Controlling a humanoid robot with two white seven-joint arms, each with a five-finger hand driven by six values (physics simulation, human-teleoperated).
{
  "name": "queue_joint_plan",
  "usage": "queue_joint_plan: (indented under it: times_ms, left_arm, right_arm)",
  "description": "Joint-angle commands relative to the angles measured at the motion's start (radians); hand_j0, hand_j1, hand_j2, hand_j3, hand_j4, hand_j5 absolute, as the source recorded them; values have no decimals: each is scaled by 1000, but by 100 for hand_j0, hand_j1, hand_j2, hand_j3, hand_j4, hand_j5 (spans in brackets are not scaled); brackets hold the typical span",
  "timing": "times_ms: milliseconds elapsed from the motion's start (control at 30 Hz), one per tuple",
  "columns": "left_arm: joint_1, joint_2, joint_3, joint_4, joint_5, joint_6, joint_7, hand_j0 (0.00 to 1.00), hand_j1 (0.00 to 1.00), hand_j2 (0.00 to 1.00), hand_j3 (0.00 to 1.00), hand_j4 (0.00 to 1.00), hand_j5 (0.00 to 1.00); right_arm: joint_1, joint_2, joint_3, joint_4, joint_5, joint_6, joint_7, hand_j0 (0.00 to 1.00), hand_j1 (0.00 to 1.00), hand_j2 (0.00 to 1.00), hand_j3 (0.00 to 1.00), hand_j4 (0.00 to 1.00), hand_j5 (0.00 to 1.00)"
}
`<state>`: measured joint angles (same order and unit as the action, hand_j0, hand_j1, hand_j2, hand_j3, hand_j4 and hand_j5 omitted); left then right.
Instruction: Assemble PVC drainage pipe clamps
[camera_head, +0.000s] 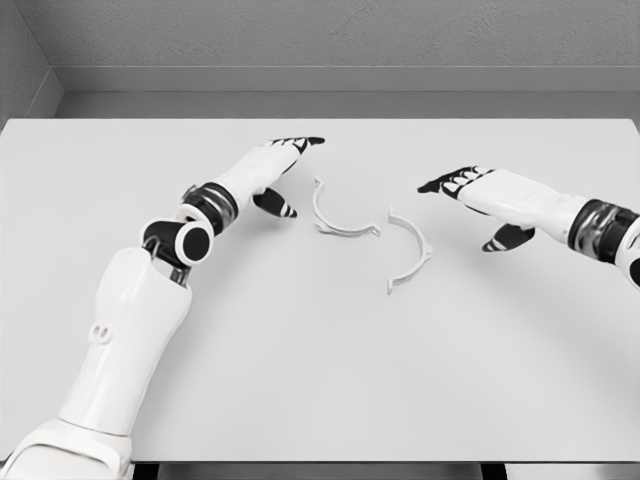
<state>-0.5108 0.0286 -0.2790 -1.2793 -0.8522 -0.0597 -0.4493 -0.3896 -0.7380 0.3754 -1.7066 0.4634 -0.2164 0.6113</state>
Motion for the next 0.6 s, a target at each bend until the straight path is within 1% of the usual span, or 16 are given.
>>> queue_joint_plan:
  times_ms: [0, 33, 67, 133, 233, 333, 500, 567]
  left_arm:
    - [-3, -7, 3, 40, 2, 12, 7, 100, 100, 100, 100, 100, 100]
    - [-11, -9, 4, 51, 2, 14, 11, 100, 100, 100, 100, 100, 100]
    - [-14, -13, 4, 58, 2, 15, 29, 100, 100, 100, 100, 100, 100]
    - [-26, -29, 4, 81, 2, 40, 40, 100, 100, 100, 100, 100, 100]
    - [-54, -29, 4, 113, 2, 47, 57, 100, 100, 100, 100, 100, 100]
    - [-80, -29, 6, 152, 4, 49, 60, 100, 100, 100, 100, 100, 100]
    - [-91, -29, 6, 160, 4, 49, 60, 100, 100, 100, 100, 100, 100]
    - [-104, -29, 4, 172, 4, 49, 60, 100, 100, 100, 100, 100, 100]
  right_arm:
    - [-2, -17, -1, 1, -2, -3, 0, 100, 100, 100, 100, 100, 100]
    - [0, -21, 0, 5, -3, -17, 0, 100, 100, 100, 100, 100, 100]
    - [0, -23, 0, 9, -3, -17, 0, 100, 100, 100, 100, 100, 100]
    - [0, -26, 0, 10, 3, -17, 0, 100, 100, 100, 100, 100, 100]
    - [-5, -44, -1, 10, 4, -17, -2, 100, 100, 100, 100, 100, 100]
    - [-8, -77, -3, 5, 1, -17, -5, 100, 100, 100, 100, 100, 100]
    - [-28, -84, -3, 1, 1, -17, -2, 100, 100, 100, 100, 100, 100]
    - [-34, -86, -1, 1, 3, -17, 0, 100, 100, 100, 100, 100, 100]
